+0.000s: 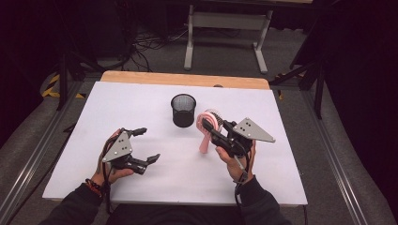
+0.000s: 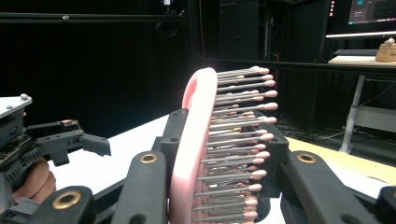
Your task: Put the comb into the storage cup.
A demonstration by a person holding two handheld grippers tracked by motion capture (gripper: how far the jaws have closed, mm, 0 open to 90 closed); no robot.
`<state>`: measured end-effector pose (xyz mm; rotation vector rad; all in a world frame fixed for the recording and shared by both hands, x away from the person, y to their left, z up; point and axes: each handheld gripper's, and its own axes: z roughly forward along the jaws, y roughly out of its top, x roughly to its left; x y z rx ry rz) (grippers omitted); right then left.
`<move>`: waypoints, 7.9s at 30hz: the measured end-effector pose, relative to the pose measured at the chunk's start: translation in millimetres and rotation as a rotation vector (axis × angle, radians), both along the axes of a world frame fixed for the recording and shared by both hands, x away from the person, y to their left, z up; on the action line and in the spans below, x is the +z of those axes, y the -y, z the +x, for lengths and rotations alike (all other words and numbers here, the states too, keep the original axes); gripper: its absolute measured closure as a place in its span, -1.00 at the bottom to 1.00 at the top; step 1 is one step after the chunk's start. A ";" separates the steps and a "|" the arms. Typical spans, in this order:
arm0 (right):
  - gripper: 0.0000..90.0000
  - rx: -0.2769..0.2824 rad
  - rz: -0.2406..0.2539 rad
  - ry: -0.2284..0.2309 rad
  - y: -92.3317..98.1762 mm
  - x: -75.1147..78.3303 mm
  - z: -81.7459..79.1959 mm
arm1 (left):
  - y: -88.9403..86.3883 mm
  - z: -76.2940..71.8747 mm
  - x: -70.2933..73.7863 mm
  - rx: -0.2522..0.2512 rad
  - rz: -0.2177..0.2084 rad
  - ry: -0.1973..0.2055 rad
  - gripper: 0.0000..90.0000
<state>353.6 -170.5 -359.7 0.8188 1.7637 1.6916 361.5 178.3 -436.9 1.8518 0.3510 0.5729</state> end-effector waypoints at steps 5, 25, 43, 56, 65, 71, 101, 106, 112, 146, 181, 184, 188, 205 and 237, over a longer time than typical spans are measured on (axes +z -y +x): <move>0.41 0.001 -0.006 0.002 0.7 0.5 2.0 | -8.9 -2.5 -2.7 0.004 0.019 0.009 -0.87; 0.41 -0.025 0.010 0.009 9.1 7.6 16.9 | -53.2 -9.4 -15.4 0.072 0.038 -0.019 -0.91; 0.41 -0.058 0.001 0.050 2.2 48.5 49.9 | -68.6 -13.9 -17.1 0.076 -0.026 -0.038 -0.94; 0.41 -0.055 -0.017 0.094 -22.3 86.5 75.6 | -71.6 -8.3 -19.8 0.074 -0.052 -0.059 -0.94; 0.41 -0.029 -0.036 0.090 -42.5 88.2 95.4 | -65.0 -7.7 -24.1 0.055 -0.033 -0.069 -0.94; 0.41 -0.025 -0.057 0.090 -57.3 84.7 104.3 | -60.4 -11.5 -23.9 0.038 -0.005 -0.052 -0.94; 0.41 -0.080 0.017 -0.036 -84.0 31.9 140.7 | -64.8 -15.2 -22.5 0.057 -0.007 -0.044 -0.93; 0.41 -0.090 0.014 -0.070 -81.6 16.5 143.6 | -65.0 -15.6 -23.2 0.054 -0.003 -0.048 -0.92; 0.39 -0.082 0.040 -0.095 -78.1 -1.9 144.4 | -63.3 -15.8 -23.7 0.046 0.005 -0.048 -0.91; -0.02 -0.205 -0.104 -0.106 -72.6 -18.0 148.7 | -68.6 -16.2 -19.2 0.084 -0.012 -0.047 -0.91; -0.45 -0.293 -0.261 0.027 -50.6 17.9 134.9 | -75.8 -11.3 -17.4 0.110 -0.051 -0.064 -0.90; -0.45 -0.287 -0.256 0.026 -51.5 17.6 133.4 | -74.3 -11.6 -17.8 0.103 -0.049 -0.066 -0.90; -0.45 -0.283 -0.268 0.022 -53.4 16.0 133.7 | -73.0 -11.8 -18.9 0.102 -0.043 -0.067 -0.90; -0.49 -0.260 -0.360 0.052 -63.0 20.5 123.0 | -71.4 -12.8 -18.2 0.107 -0.025 -0.059 -0.90; -0.94 -0.223 -0.334 0.087 -54.2 8.4 98.2 | -64.9 -14.9 -19.1 0.109 0.004 -0.051 -0.90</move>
